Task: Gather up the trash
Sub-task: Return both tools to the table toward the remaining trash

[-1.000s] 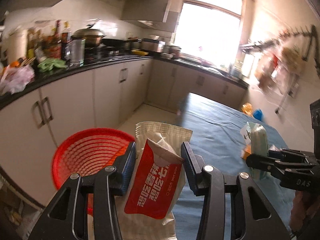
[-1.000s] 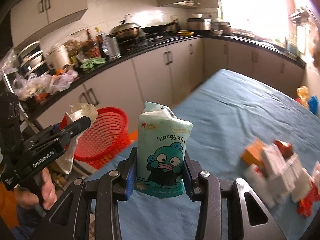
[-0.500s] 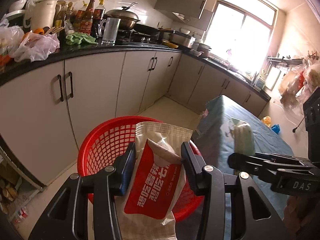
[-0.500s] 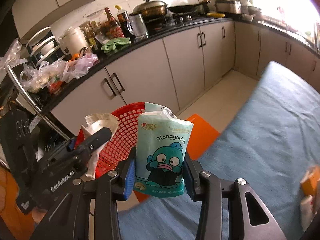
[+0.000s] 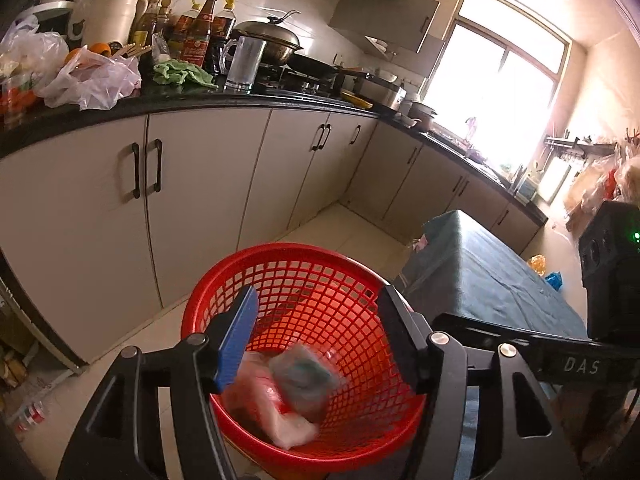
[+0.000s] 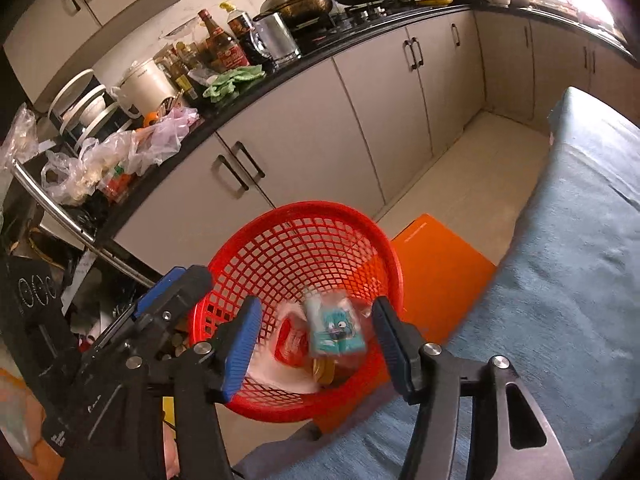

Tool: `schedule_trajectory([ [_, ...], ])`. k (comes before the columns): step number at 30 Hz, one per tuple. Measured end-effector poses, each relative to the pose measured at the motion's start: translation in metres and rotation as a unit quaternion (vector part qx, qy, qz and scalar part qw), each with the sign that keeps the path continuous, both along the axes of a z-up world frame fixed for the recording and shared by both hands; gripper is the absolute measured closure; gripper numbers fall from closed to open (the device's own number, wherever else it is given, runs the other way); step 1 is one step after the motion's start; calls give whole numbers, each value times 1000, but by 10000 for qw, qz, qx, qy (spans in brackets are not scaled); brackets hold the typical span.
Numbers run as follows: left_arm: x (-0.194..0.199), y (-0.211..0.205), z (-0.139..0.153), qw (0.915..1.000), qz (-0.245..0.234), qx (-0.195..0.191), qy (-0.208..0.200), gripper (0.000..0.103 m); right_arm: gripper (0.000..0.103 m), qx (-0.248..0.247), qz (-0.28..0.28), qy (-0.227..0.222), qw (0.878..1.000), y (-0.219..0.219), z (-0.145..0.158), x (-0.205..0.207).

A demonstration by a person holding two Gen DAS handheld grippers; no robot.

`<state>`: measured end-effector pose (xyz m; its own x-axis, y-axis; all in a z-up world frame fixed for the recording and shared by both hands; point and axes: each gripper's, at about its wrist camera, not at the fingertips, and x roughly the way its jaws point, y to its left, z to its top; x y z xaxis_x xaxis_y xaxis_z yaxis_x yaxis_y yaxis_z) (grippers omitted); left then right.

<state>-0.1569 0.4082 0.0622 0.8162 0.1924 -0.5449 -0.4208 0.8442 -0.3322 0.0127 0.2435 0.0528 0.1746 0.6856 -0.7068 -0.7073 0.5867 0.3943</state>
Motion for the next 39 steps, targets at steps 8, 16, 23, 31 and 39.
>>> schedule_trajectory([
  [8,-2,-32,10,9993,-328,157,-48,40,42,20,-369,-350,9987,-55,13,-15],
  [16,18,-91,18,9946,-982,325,14,37,41,47,-924,-301,9953,-134,10,-18],
  [23,45,-163,18,9824,-1767,559,231,37,41,173,-1564,-433,9866,-217,16,-22],
  [31,71,-258,22,9576,-2690,960,374,30,41,527,-2517,-398,9655,-334,18,-19],
  [39,100,-340,28,9292,-3430,1307,438,22,40,676,-3796,-467,9215,-464,13,-11],
])
